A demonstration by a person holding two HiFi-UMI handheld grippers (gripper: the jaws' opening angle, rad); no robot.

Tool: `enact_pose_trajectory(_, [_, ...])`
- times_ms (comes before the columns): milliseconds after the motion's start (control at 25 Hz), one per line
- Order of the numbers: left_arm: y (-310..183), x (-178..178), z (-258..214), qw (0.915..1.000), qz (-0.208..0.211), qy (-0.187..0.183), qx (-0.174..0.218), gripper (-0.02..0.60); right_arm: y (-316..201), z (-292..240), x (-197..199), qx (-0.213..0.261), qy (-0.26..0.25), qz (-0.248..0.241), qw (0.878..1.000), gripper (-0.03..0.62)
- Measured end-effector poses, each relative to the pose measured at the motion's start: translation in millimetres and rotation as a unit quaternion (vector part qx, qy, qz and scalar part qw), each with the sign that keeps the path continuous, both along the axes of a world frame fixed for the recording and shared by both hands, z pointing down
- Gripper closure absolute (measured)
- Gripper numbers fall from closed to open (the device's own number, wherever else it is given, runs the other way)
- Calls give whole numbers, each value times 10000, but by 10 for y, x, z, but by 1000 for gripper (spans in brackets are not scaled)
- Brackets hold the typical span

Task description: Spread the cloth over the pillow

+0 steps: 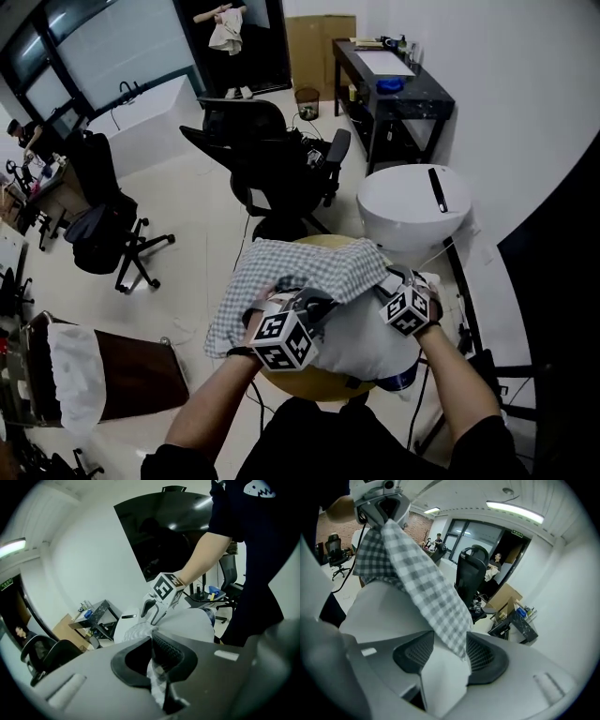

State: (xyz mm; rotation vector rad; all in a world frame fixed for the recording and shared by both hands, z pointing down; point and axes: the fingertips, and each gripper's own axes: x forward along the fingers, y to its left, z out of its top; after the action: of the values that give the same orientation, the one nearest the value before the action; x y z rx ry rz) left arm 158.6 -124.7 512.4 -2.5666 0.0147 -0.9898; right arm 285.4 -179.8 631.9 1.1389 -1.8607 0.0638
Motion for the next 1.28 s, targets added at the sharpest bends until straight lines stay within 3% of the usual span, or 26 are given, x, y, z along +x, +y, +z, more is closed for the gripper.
enact_pose_trajectory(160, [67, 62, -86, 9996, -292, -5, 67, 581, -48, 49, 63, 79, -51, -266, 9996, 404])
enact_pose_trajectory(360, [160, 109, -127, 9982, -587, -55, 96, 581, -97, -16, 121, 366, 82, -422, 9984, 592])
enact_pose_trajectory(640, [470, 255, -98, 9978, -655, -106, 15, 581, -88, -253, 357, 758, 147, -527, 9956, 593])
enact_pose_trajectory(920, [994, 693, -107, 9994, -286, -68, -194, 581, 27, -472, 629, 980, 385, -622, 9925, 593])
enact_pose_trajectory(1280, [1519, 1364, 54, 9986, 331, -34, -405, 581, 285, -322, 1083, 929, 682, -447, 9923, 593])
